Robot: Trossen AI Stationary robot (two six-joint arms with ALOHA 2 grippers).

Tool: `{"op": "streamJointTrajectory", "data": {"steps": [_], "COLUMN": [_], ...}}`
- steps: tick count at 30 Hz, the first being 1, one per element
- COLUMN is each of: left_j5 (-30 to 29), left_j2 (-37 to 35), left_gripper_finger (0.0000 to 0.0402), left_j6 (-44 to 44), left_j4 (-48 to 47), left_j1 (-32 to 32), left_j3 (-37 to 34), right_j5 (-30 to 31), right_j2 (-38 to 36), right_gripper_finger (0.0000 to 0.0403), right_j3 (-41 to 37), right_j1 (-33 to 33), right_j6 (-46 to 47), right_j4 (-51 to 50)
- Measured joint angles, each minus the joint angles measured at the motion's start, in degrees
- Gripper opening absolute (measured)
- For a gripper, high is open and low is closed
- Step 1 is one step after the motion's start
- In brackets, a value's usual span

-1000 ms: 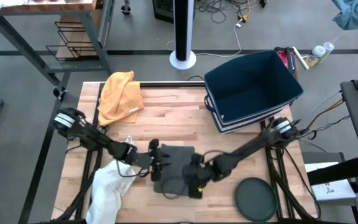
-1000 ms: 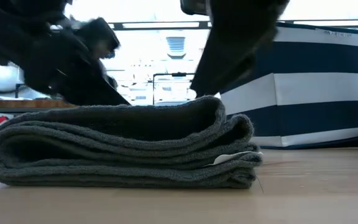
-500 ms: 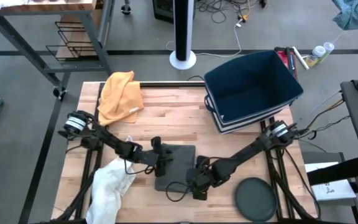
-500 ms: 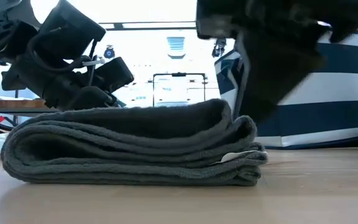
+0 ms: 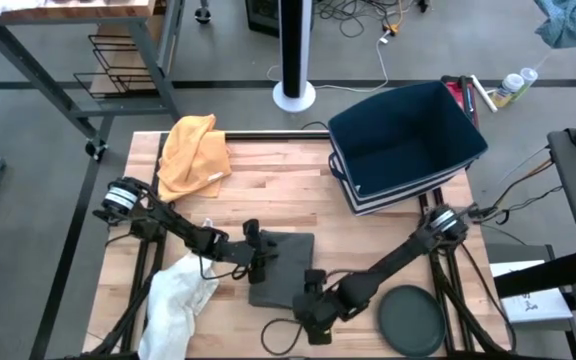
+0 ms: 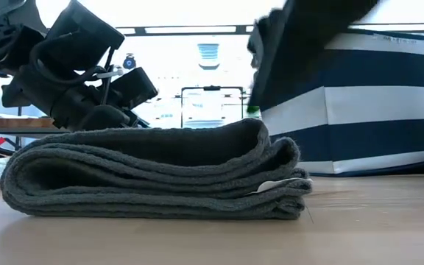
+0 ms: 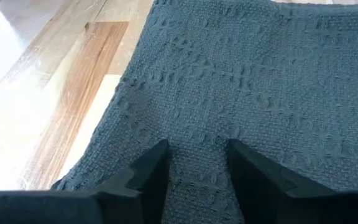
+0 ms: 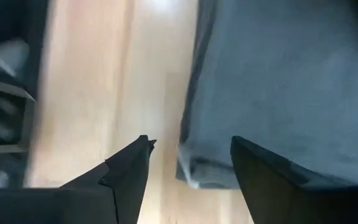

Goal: Fold kitchen towel into neat rectangle
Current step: Fold the gray towel

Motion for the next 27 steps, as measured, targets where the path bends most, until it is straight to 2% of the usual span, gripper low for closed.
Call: {"op": "streamJointTrajectory", "data": {"steps": [8,16,22,27], "left_j5": [0.02,0.48,0.70,1.36], "left_j2": [-0.76,-3.16,-3.39,-4.18], "left_gripper_finger": [0.0164,0.0149,0.0144,0.0153], "left_j6": [0.36,1.72,1.70,1.69], "left_j4": [-0.46,-2.52,-2.41,-2.12], "left_j1": [0.00,0.00,0.00,0.00], "left_j3": [-0.12,-0.32,-0.33,-0.33], "right_j5": [2.33,6.03,6.33,6.10], "right_j2": [4.70,4.88,4.45,4.47], "right_gripper_finger": [0.0169,0.0083,0.0019,0.0008], "right_j3": [4.77,6.02,7.50,10.31], "right_j1": [-0.71,-0.97,-1.00,-1.02], "right_j6": [0.25,1.38,1.57,1.57], "right_j4": [-3.82,-6.11,-5.72,-8.56]}}
